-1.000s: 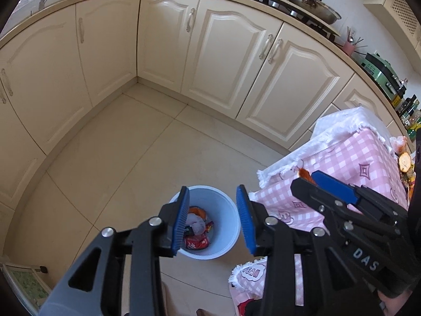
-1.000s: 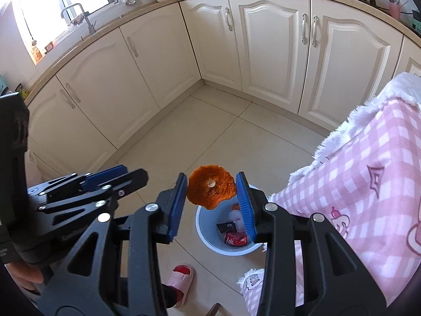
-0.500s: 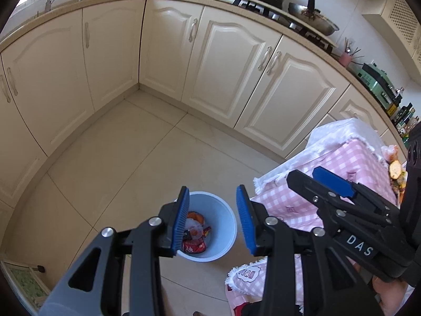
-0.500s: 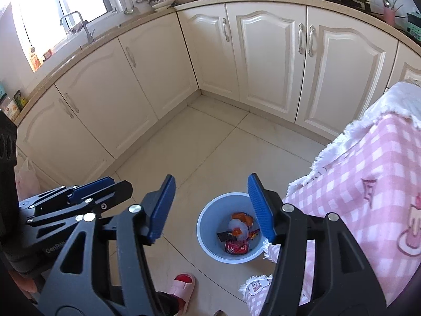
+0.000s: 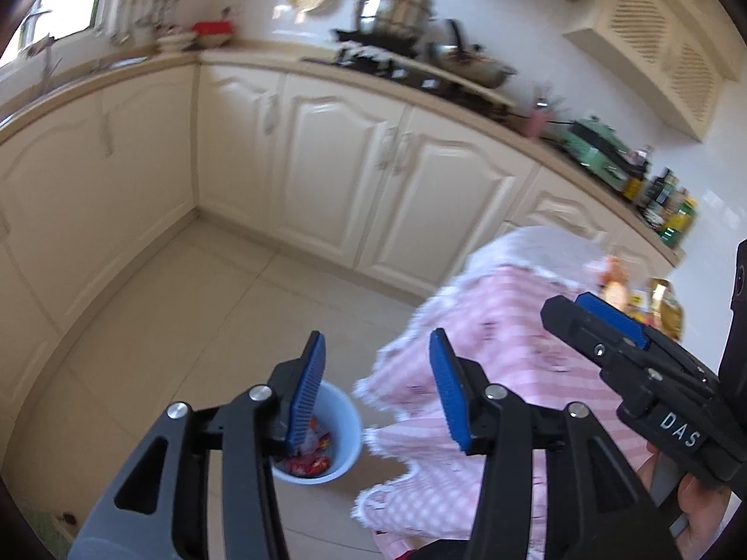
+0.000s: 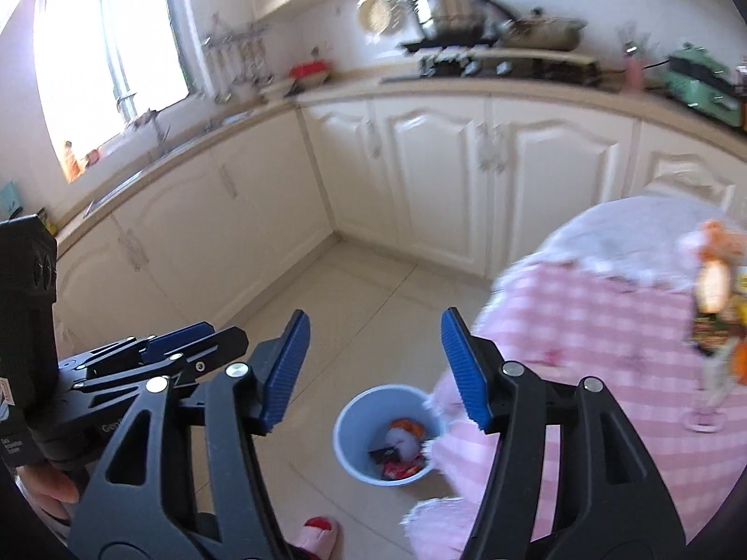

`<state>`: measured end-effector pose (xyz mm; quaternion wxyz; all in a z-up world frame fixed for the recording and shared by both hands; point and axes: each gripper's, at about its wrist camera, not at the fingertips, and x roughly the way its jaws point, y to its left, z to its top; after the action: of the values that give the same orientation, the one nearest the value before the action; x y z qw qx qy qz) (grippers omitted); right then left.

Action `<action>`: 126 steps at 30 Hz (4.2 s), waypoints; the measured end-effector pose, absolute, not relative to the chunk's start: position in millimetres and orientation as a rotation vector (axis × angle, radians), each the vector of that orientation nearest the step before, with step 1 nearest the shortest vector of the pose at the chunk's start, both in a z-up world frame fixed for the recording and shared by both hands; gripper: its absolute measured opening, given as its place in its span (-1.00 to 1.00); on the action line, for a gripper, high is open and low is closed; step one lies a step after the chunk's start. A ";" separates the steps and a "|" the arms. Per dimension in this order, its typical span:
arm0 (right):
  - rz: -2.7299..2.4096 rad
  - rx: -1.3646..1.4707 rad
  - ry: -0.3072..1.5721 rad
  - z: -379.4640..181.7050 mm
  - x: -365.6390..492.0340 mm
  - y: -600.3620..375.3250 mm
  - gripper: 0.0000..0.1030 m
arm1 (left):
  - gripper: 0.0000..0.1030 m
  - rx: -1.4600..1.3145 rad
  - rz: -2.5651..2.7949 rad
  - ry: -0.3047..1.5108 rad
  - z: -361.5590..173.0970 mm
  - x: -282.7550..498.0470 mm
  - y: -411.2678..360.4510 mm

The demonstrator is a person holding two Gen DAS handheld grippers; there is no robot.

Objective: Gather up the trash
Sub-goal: 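Move both grippers back to the snack pile on the table, then grasp the green barcode packet with the left gripper while the right gripper grasps a small orange piece, then carry the barcode packet and orange piece over the blue bin with both grippers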

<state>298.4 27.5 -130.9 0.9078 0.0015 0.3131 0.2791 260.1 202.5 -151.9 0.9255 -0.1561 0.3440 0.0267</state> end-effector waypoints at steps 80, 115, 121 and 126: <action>0.228 0.196 0.867 -193.5 345.4 -275.9 -0.68 | -0.46 0.277 -0.457 0.889 -199.9 407.8 -155.0; 0.244 0.116 0.770 -152.6 316.6 -200.8 -0.83 | -0.83 -0.075 -0.379 0.786 -159.1 334.6 -21.8; 0.458 0.059 0.764 -135.5 308.4 -102.4 -0.83 | -0.83 -0.162 -0.270 0.771 -160.2 305.8 57.4; 0.588 0.012 0.792 -145.1 308.0 -23.1 -0.83 | -0.83 -0.208 -0.137 0.791 -176.3 286.2 131.4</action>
<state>308.0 -23.1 -145.1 0.8808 0.0058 0.3801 0.2822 286.2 131.4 -176.3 0.9152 -0.1012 0.3843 -0.0667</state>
